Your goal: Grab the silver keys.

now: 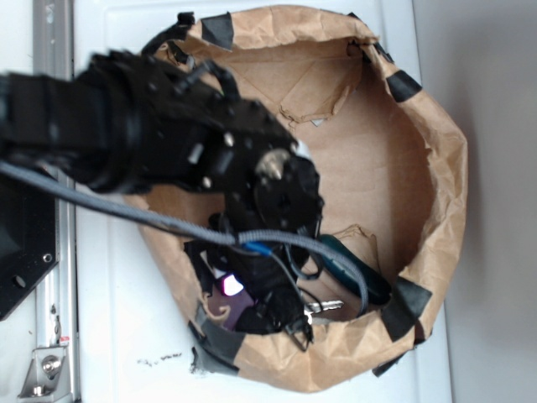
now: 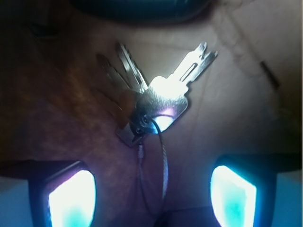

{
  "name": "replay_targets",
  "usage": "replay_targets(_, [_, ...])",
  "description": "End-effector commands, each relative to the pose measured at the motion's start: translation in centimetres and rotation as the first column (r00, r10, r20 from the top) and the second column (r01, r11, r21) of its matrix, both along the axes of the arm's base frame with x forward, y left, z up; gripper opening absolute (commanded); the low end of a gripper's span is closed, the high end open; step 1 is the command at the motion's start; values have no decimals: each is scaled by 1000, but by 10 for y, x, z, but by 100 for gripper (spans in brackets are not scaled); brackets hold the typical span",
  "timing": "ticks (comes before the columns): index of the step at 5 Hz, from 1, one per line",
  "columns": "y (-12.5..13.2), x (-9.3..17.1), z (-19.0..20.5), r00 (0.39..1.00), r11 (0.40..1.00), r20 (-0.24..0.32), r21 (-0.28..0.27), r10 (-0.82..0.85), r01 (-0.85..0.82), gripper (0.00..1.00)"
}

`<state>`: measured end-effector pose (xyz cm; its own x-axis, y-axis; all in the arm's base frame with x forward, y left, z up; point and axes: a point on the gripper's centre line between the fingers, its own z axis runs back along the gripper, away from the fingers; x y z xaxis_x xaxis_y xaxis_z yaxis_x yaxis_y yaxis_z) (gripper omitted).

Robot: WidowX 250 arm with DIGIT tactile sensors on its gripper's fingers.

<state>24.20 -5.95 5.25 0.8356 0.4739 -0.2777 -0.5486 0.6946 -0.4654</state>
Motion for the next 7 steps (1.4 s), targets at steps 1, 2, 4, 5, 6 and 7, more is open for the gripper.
replay_targets(1, [-18, -10, -8, 998, 998, -12, -9, -60, 59, 100])
replay_targets(2, [-16, -9, -9, 999, 999, -15, -6, -37, 37, 0])
replay_targets(4, [-19, -10, -1, 998, 998, 17, -10, -57, 57, 0])
replay_targets(5, [-16, -8, 3, 998, 999, 27, -12, -51, 51, 0])
replay_targets(6, [-14, -7, 4, 998, 999, 38, 1, -50, 50, 0])
replay_targets(7, [0, -2, 18, 990, 990, 121, 130, -78, 62, 0])
